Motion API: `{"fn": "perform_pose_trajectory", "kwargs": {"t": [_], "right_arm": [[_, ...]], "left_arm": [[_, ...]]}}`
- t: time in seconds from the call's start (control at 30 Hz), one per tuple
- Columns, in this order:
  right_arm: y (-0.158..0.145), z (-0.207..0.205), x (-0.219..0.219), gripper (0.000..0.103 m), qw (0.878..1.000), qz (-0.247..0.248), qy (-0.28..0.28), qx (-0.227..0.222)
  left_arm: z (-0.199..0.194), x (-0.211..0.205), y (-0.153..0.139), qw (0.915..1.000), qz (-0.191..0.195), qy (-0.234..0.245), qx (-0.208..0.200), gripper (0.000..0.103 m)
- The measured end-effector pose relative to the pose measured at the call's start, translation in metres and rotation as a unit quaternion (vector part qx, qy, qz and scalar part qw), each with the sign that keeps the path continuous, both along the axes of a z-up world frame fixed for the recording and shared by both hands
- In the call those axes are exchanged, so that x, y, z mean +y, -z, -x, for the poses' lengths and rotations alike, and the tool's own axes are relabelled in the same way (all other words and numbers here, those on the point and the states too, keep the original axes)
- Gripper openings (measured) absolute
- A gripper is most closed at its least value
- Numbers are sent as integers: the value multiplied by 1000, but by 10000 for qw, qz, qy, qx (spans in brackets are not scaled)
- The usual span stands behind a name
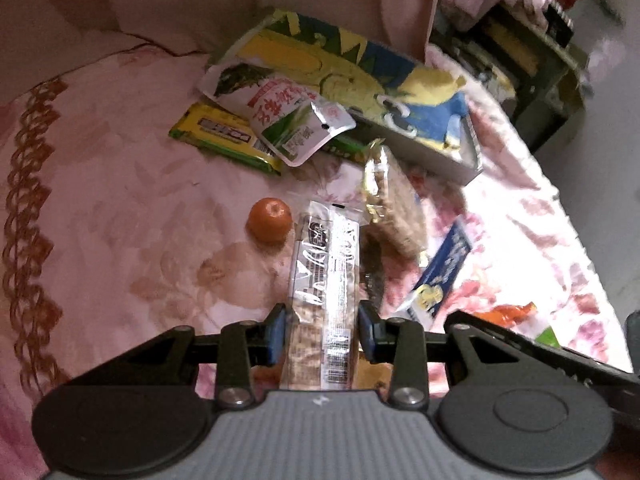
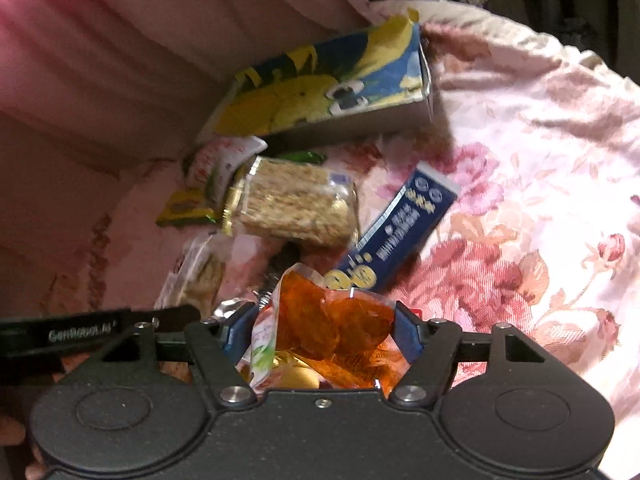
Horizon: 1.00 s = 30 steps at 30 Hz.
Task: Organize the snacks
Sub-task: 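Carry both snacks over the tin box and open both grippers to drop them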
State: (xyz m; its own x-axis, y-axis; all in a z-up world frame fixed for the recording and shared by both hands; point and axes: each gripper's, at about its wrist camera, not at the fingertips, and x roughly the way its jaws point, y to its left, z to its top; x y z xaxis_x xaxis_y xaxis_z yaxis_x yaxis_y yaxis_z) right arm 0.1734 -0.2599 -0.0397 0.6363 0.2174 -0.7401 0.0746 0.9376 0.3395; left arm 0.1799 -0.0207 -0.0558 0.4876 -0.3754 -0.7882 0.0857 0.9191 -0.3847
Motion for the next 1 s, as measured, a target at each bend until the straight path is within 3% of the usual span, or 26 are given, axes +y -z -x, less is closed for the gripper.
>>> {"fn": "perform_pose_trajectory", "kwargs": {"t": [0.13,0.5,0.77,1.0], "right_arm": [[-10,9,0,72,9995,-24,-36,-317],[-32,13,-15,72,9946,-351,122,-973],[-50,-31,-34,72,9882,-384,104,-1482],[-54,-89,-54,72,9839,-399,72,-1741]], "left_arm": [[17,6,-12,9992,219,-164,-287,40],[16,-7,-52,9939,-95,-310,-1056,40],[-25,-22,-71,9898,-147,-670,-1246,40],[-88,-39,-74,9890,-125,-837,-1214,40]]}}
